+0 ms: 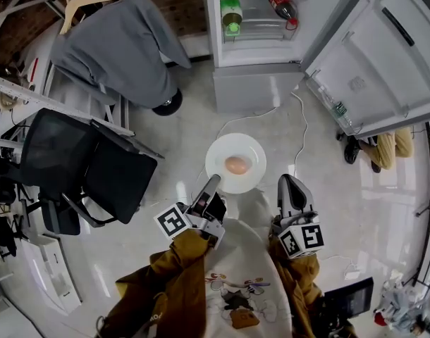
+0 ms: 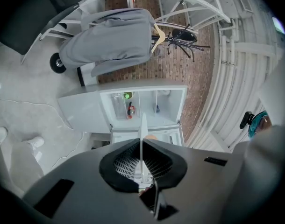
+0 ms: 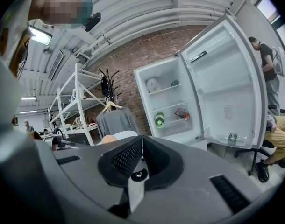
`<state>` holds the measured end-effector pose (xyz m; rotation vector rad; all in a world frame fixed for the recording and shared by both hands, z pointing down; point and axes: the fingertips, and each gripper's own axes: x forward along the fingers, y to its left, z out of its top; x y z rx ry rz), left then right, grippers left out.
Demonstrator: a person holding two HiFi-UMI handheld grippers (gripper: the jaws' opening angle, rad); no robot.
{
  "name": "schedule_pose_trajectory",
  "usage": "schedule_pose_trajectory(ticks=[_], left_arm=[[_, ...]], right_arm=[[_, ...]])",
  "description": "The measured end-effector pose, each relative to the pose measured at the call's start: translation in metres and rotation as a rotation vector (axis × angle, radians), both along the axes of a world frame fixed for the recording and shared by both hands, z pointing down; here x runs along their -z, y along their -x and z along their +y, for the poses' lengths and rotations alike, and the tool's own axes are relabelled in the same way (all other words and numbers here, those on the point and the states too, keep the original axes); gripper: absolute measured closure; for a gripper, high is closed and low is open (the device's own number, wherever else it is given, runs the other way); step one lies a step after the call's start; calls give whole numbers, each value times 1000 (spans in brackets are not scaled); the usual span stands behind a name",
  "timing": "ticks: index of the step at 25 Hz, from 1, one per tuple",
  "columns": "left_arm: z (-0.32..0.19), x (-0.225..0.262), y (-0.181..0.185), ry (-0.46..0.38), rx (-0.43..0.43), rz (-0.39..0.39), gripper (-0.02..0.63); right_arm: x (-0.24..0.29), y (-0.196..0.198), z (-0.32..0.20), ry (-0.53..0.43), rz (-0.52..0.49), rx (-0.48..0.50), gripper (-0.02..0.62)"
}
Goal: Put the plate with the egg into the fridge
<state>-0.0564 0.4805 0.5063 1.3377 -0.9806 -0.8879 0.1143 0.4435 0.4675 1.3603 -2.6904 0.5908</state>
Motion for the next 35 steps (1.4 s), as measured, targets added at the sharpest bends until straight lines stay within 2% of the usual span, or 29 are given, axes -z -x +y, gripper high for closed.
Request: schedule_pose_trajectory(ticks=[7,11,17,25,29,35], left_arm=[[-101,18,-14,-36,22,-39,588],[-157,24,-43,-40,17,-42,588],[-215,19,-82,-27,18,-35,588],[-250,7,-105,37,30,-52,588],[-260,13,-111,20,28,-87,588],[-265,16,-106,17,53,-72,588]], right_arm=[[12,-12,-97,-27,-24,53,589],[18,-34,-150,-34,-34,64,589],[11,-66,-209,-22,-41,77,589],[-8,-87,-249,-7,-39,94,589],[-11,-87,-259,0,-64,111,589],[-7,-81,-267,-13,-55,138,589]])
